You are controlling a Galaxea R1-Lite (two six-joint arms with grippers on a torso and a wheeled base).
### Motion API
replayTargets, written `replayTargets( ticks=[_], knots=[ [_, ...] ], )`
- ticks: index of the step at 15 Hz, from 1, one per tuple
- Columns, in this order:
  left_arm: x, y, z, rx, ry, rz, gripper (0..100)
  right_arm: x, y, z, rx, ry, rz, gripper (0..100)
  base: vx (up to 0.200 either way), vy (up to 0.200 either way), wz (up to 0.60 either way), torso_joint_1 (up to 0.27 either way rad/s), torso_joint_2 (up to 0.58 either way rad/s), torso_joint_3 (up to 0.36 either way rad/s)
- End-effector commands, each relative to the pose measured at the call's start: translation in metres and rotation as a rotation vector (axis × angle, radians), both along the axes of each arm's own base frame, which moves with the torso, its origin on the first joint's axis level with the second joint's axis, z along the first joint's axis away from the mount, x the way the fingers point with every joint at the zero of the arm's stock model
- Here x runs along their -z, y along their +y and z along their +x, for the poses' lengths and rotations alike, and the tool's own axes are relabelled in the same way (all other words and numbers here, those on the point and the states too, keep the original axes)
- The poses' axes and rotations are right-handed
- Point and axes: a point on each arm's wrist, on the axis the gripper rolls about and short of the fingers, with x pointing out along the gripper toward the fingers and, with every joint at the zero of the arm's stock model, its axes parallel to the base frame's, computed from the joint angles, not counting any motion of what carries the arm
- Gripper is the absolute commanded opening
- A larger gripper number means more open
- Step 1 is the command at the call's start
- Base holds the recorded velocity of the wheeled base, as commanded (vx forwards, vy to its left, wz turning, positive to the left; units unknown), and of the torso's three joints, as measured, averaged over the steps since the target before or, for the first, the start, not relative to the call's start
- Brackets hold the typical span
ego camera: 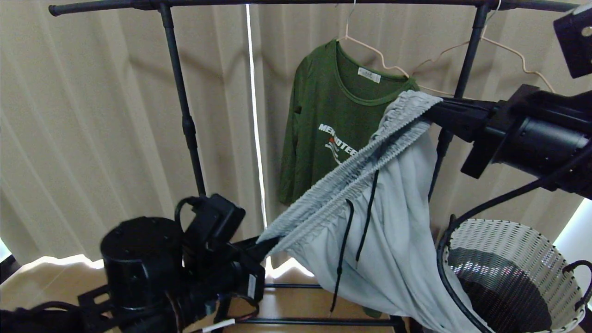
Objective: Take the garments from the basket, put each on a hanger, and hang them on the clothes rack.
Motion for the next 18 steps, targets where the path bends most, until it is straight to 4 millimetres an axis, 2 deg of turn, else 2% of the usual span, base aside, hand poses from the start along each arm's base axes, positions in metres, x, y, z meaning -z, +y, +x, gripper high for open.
replayTargets(
  ticks=[1,3,4,5,7,9,12,15,17,18],
  knots=[
    [-0.097,0.05,-0.007,-0.115,-0.169,-0.13,0,0.005,0.014,0.021,-0.005,0.005,-0.001,0,0.0,0.0,0.0,0.0,0.0,0.0],
    [-0.126,0.064,-0.007,-0.139,-0.206,-0.153,0,0.005,0.018,0.027,-0.012,-0.032,0.02,0,0.0,0.0,0.0,0.0,0.0,0.0],
    [-0.16,0.081,-0.004,-0.166,-0.261,-0.178,0,0.002,0.02,0.029,-0.036,-0.081,0.047,0,0.0,0.0,0.0,0.0,0.0,0.0],
    [-0.18,0.087,-0.002,-0.171,-0.298,-0.194,0,-0.003,0.02,0.029,-0.044,-0.108,0.062,0,0.0,0.0,0.0,0.0,0.0,0.0],
    [-0.202,0.09,-0.003,-0.156,-0.332,-0.21,0,-0.012,0.019,0.028,-0.041,-0.137,0.081,0,0.0,0.0,0.0,0.0,0.0,0.0],
    [-0.201,0.083,-0.004,-0.101,-0.311,-0.206,0,-0.019,0.008,0.025,-0.009,-0.153,0.092,0,0.0,0.0,0.0,0.0,0.0,0.0],
    [-0.186,0.052,-0.002,0.014,-0.242,-0.192,0,-0.02,-0.015,0.025,0.067,-0.162,0.089,0,0.0,0.0,0.0,0.0,0.0,0.0],
    [-0.168,0.024,0.003,0.095,-0.17,-0.162,0,-0.001,-0.028,0.028,0.121,-0.114,0.06,0,0.0,0.0,0.0,0.0,0.0,0.0],
    [-0.165,0.016,0.008,0.091,-0.162,-0.158,0,0.013,-0.029,0.027,0.122,-0.07,0.04,0,0.0,0.0,0.0,0.0,0.0,0.0],
    [-0.168,0.016,0.008,0.09,-0.172,-0.164,0,0.013,-0.028,0.027,0.122,-0.073,0.041,0,0.0,0.0,0.0,0.0,0.0,0.0]
  ],
)
